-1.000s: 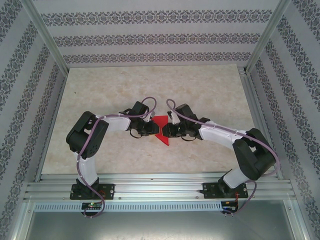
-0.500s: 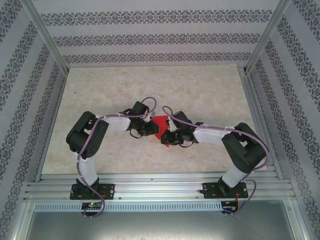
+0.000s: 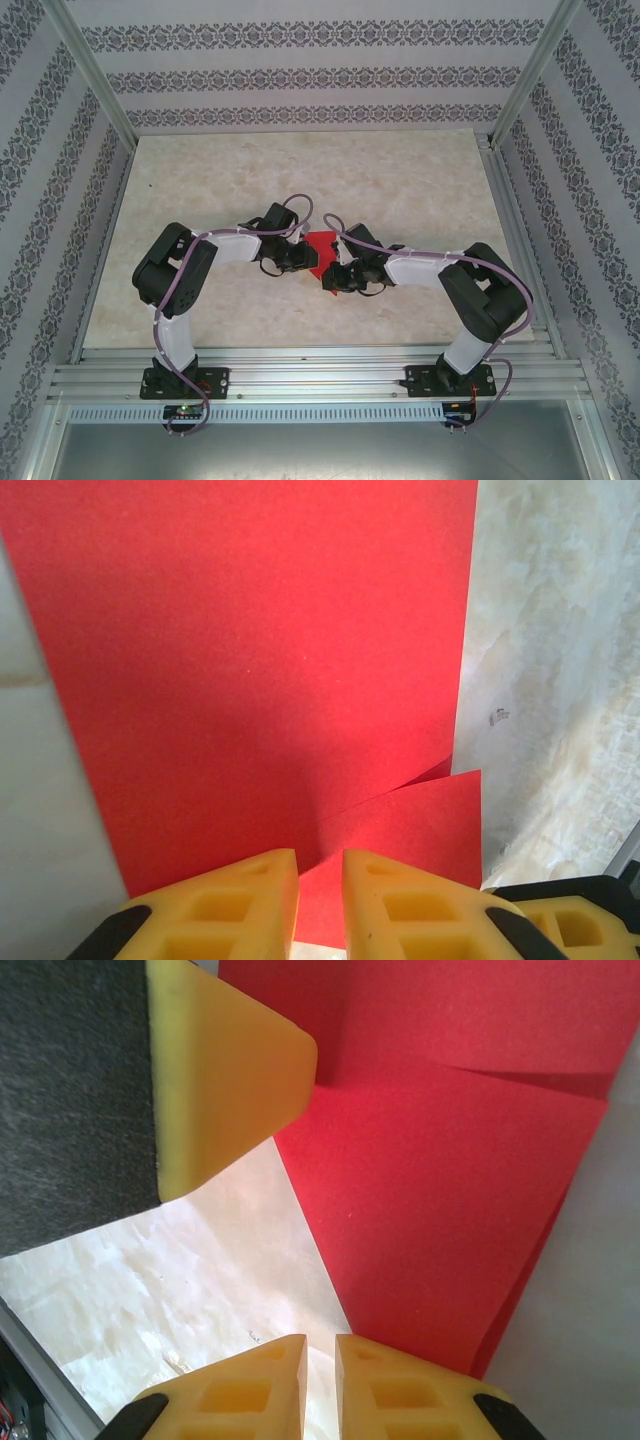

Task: Fold a paper plane with a square sheet of paper (fold left side to right side)
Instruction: Third fold the triangle at the center of the table.

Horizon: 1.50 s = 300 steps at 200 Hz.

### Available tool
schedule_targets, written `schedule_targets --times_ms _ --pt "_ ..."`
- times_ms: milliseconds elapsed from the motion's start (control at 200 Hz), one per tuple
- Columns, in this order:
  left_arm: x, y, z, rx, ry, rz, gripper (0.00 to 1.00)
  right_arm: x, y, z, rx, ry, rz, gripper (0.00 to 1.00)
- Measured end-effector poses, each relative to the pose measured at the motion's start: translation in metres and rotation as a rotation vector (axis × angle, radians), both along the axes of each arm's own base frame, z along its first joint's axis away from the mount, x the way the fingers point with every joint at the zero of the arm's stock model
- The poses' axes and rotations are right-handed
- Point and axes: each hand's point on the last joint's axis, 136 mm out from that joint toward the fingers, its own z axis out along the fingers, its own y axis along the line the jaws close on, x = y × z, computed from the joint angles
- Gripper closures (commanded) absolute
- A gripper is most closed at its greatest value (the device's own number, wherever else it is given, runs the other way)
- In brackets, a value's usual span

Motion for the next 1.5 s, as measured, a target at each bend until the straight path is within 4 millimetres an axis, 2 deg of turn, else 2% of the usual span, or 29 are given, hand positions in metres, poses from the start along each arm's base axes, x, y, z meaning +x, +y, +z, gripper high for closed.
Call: schedule_targets --times_ms 664,1034,1214,1304,1409,1499 --pt "0.0 0.0 0.0 0.004 -0.002 -0.001 0.79 -0.009 -0.006 -0.01 0.01 0.009 -0.015 0.88" --pt "0.0 0.0 -0.001 0.008 0.003 -0.002 0.79 -0.03 -0.022 -0.01 0.026 0.031 -0.041 0.88" --pt "0.001 0.0 -0.001 0.007 0.003 -0.001 0.79 -0.038 -0.033 -0.002 0.024 0.081 -0.056 0.85" --pt "0.001 0.0 -0.001 0.007 0.003 -0.001 0.79 -0.033 -0.029 0.01 0.046 0.078 -0.051 0.85" --pt "0.001 0.0 -0.001 0.007 0.003 -0.001 0.79 -0.018 -0.014 0.028 0.09 0.048 -0.038 0.87" --pt "0.001 0.0 -0.001 0.007 0.003 -0.001 0.79 -0.006 -0.004 0.03 0.101 0.037 -0.034 0.87"
